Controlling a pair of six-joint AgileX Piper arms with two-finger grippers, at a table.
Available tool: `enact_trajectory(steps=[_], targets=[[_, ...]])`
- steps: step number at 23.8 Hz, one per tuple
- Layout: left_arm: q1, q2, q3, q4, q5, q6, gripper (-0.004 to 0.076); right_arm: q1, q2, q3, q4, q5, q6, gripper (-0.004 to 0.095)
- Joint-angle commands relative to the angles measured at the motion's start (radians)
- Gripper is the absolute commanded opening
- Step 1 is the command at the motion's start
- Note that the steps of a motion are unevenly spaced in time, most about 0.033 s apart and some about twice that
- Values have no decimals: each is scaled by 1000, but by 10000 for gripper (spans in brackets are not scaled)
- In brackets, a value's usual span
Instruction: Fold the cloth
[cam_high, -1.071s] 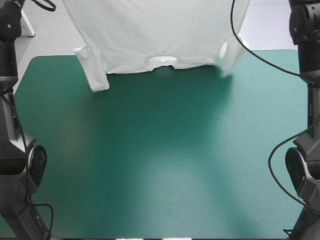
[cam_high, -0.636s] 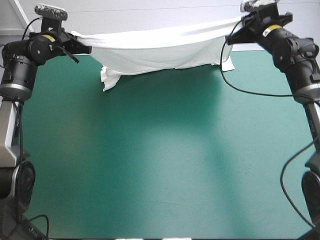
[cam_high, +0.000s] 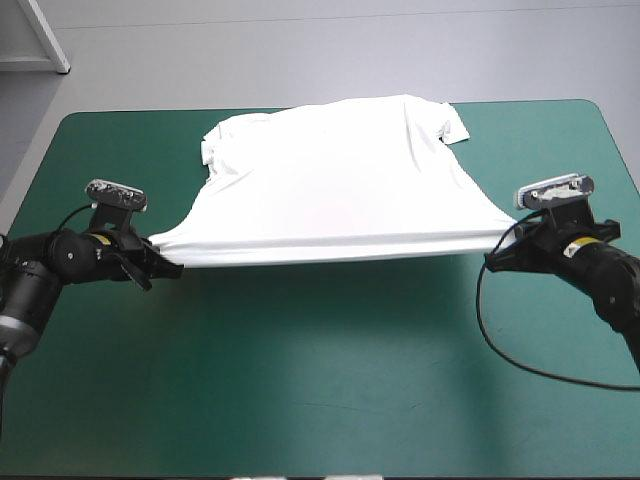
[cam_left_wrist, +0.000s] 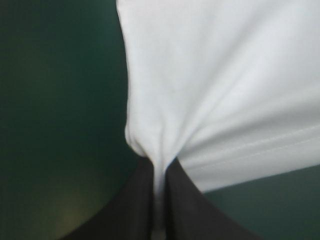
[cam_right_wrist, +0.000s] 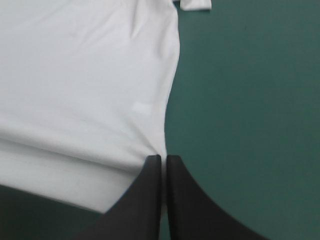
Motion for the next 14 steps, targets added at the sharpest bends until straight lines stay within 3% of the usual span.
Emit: enact_trajectory(steps=[1, 4, 8, 14], targets=[[2, -105, 43, 17, 55, -16, 19, -16, -114, 39, -117, 40, 95, -17], [2, -236, 116, 42, 177, -66, 19, -16, -264, 122, -156, 178, 189, -17], [-2, -350, 156, 134, 367, -123, 19, -14, -360, 178, -136, 344, 209, -17], [-2, -347, 244, 119, 376, -155, 19, -14, -366, 258, -69, 350, 177, -17]])
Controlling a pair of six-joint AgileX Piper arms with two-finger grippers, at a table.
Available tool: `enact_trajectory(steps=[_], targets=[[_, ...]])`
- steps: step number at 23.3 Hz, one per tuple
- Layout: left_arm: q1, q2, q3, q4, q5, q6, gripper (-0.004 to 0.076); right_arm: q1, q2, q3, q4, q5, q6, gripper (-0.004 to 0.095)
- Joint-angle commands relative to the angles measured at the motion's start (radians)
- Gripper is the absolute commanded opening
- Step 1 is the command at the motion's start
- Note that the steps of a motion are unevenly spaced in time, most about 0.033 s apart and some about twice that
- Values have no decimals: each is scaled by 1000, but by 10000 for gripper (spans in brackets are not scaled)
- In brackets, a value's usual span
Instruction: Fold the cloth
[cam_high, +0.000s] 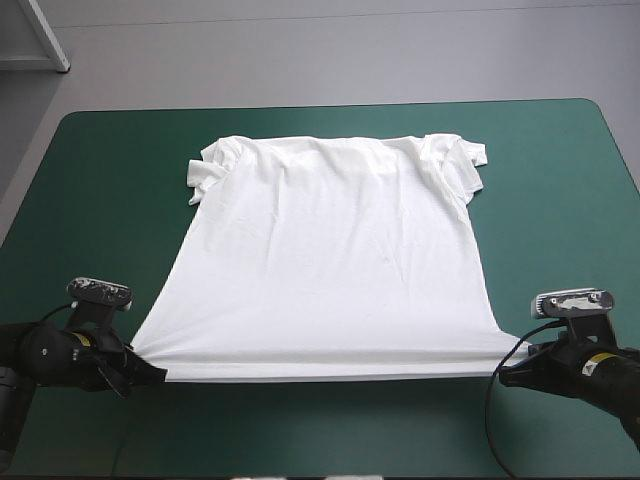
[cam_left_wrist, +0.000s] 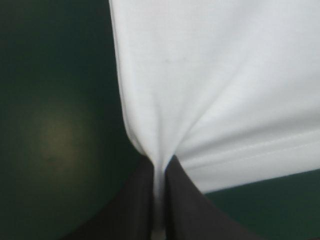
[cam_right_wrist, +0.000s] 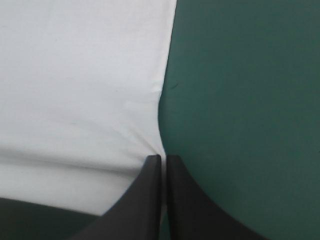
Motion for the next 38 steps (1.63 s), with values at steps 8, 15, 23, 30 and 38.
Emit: enact_trajectory(steps=[8, 15, 23, 30, 38], targets=[[-2, 132, 83, 11, 24, -7, 19, -13, 81, 44, 20, -34, -21, -17], [-2, 273, 83, -57, 115, -4, 19, -13, 135, 44, 81, 22, -64, -11], [-2, 282, 83, -109, 115, 63, 475, -13, 120, 44, 80, 60, -64, 513], [-2, 152, -91, -27, 32, -29, 501, -13, 81, -80, 76, -106, -67, 509], [-2, 243, -243, -43, -206, -74, 486, -13, 85, -157, 76, -274, -67, 508]])
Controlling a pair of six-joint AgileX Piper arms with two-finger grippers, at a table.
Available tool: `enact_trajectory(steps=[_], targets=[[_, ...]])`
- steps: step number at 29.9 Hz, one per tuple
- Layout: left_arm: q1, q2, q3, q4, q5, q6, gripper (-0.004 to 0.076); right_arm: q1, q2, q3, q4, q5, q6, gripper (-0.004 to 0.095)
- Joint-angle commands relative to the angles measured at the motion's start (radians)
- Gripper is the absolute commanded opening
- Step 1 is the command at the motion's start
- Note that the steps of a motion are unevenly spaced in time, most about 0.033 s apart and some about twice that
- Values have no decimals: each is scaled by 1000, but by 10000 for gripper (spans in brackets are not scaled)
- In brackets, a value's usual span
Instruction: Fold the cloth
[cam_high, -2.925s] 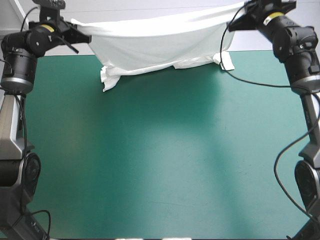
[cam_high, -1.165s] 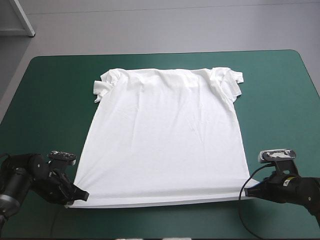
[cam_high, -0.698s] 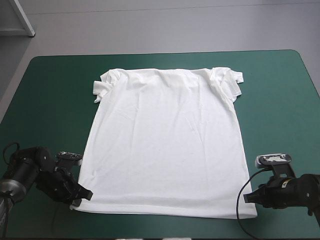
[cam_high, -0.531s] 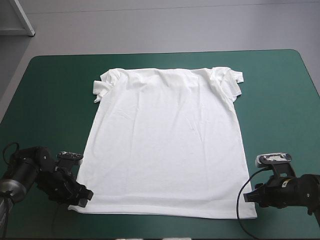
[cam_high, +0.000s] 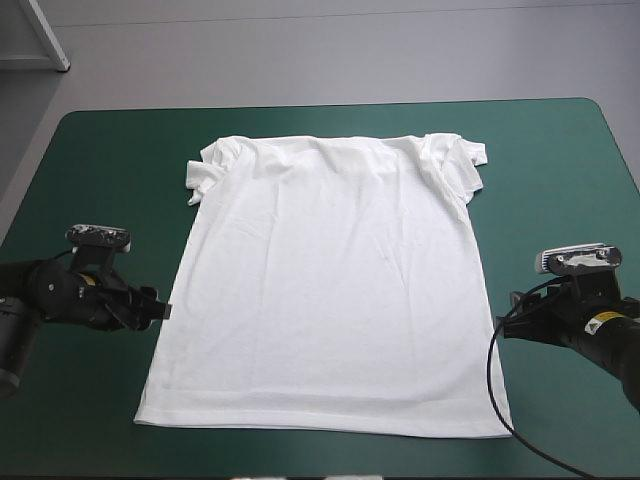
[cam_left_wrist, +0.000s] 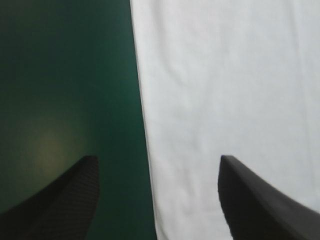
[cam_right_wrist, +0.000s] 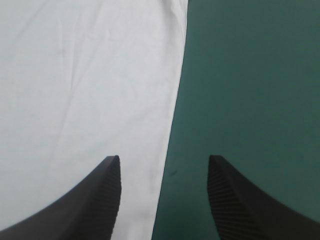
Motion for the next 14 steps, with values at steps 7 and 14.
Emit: enact_trajectory(steps=[7, 14], targets=[[0, 219, -86, -107, -276, -14, 444, -11, -1, -46, 7, -148, -14, 466], [0, 438, -195, -174, -480, 1, 444, -11, -1, -46, 7, -163, -14, 462]])
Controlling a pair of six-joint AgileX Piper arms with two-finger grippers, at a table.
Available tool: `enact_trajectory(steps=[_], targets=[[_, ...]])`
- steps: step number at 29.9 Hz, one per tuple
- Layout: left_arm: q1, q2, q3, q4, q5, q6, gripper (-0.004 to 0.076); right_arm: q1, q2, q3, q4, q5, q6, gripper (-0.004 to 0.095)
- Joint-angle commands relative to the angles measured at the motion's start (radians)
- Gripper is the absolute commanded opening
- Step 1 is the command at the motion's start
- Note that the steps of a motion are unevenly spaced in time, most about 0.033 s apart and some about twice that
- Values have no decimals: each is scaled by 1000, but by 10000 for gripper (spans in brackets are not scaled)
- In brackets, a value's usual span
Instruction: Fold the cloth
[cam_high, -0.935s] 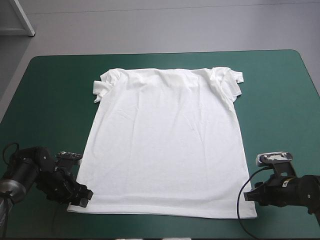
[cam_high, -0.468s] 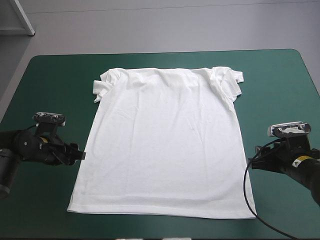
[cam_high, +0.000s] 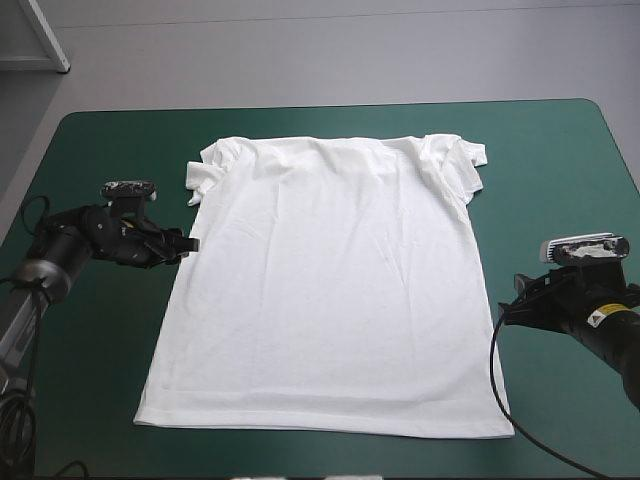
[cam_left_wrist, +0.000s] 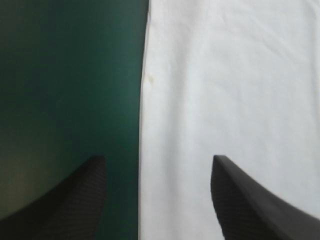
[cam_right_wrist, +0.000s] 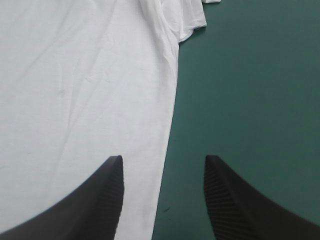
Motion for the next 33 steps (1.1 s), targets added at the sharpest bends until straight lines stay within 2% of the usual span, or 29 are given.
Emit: enact_trajectory(steps=[1, 9, 13, 18, 23, 26, 29, 30, 33], targets=[[0, 66, -91, -62, -107, 11, 444, -11, -1, -36, 6, -71, -10, 462], [-2, 266, -217, -171, -99, 95, 441, -11, -1, -36, 8, -74, -10, 462], [-2, 299, -219, -186, -103, 121, 426, -11, -1, -36, 10, -77, -10, 447], [-4, 318, -219, -299, -120, 225, 412, -11, -1, -36, 10, -97, -10, 441], [-14, 318, -219, -286, -137, 250, 403, -11, -1, -36, 14, -111, -10, 441], [-14, 318, -219, -272, -137, 250, 300, -11, -1, -36, 14, -112, -10, 422], [-14, 318, -219, -248, -144, 250, 69, -11, -1, -36, 12, -113, -10, 405], [-14, 318, -219, -236, -151, 253, 22, -11, 4, -36, 12, -113, -19, 401], [-12, 318, -219, -236, -159, 253, 19, -11, 41, -36, 14, -113, -60, 402]])
